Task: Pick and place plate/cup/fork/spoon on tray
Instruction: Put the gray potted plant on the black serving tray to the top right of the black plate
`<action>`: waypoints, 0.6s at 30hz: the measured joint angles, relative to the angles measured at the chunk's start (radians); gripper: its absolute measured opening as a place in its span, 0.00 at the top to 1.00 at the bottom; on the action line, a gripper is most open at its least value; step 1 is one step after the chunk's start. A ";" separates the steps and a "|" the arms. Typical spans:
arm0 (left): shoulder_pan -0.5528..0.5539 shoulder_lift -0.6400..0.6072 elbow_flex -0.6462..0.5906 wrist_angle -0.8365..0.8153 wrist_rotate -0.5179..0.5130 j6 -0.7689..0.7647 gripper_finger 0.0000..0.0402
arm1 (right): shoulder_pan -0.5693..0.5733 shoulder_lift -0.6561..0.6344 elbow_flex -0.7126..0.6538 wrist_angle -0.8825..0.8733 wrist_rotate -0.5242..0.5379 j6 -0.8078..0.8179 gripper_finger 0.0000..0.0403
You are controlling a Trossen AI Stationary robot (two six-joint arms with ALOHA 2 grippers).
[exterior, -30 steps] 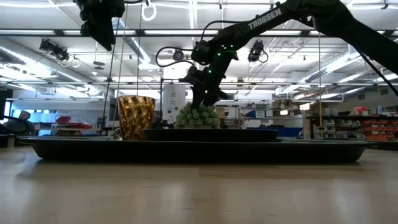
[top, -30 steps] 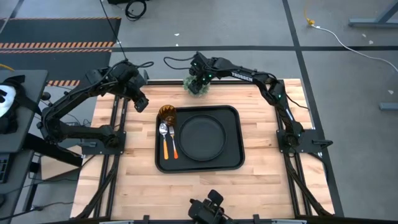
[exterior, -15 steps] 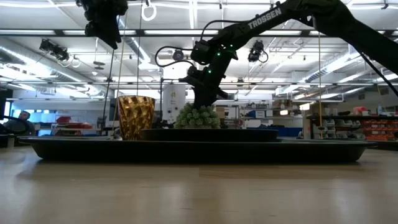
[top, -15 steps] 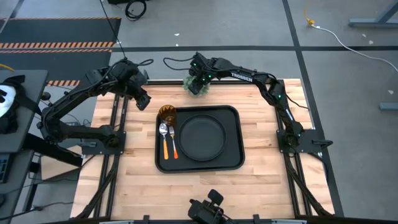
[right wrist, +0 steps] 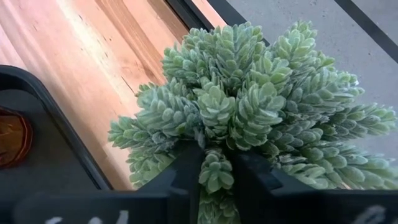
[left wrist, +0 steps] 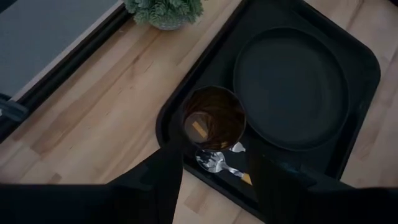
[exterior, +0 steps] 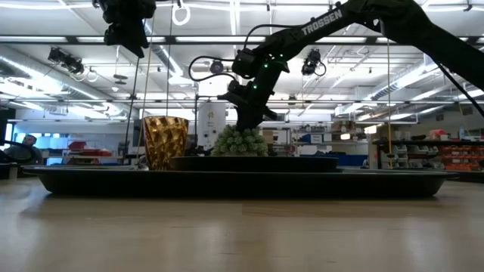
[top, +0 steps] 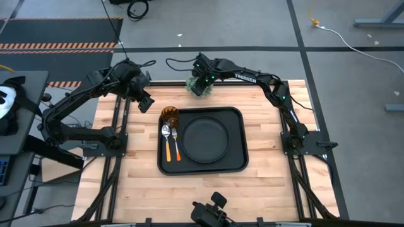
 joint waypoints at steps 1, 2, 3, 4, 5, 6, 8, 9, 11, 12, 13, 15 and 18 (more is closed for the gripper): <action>0.000 0.000 0.000 0.000 0.000 0.000 0.55 | 0.000 0.000 0.000 0.000 0.000 0.002 0.80; 0.000 0.000 0.000 0.000 0.000 0.000 0.55 | 0.000 0.000 0.000 0.000 0.000 0.003 0.81; 0.000 0.000 0.000 0.000 0.000 0.000 0.55 | 0.000 0.000 0.000 0.000 0.000 0.003 0.81; 0.000 0.000 0.000 0.000 0.000 -0.001 0.55 | 0.000 0.000 0.000 0.000 0.000 0.003 0.81; 0.000 0.000 0.000 0.000 0.000 -0.006 0.55 | 0.000 0.000 0.000 0.000 0.000 0.003 0.82; 0.000 0.000 0.000 0.000 0.001 -0.010 0.55 | 0.000 0.000 0.000 0.000 0.000 0.003 0.82; 0.000 0.000 0.000 0.000 0.013 -0.013 0.55 | 0.000 0.000 0.000 0.000 0.000 0.003 0.82; 0.000 0.000 0.000 0.000 0.023 -0.013 0.55 | 0.000 0.000 0.000 0.000 0.000 0.003 0.82; 0.000 0.000 0.000 0.000 0.040 -0.008 0.55 | 0.000 0.000 0.000 0.000 0.000 0.003 0.82; 0.000 0.000 0.000 0.000 0.046 -0.006 0.55 | 0.000 0.000 0.000 0.000 0.000 0.003 0.82; 0.000 0.000 0.000 0.000 0.049 -0.001 0.55 | 0.000 0.000 0.000 0.000 0.000 0.003 0.82; 0.000 0.000 0.000 0.000 0.049 0.012 0.55 | 0.000 0.000 0.000 0.000 -0.001 0.003 0.82; 0.000 0.000 0.000 0.002 0.049 0.018 0.55 | 0.000 0.000 0.000 0.000 -0.003 0.003 0.82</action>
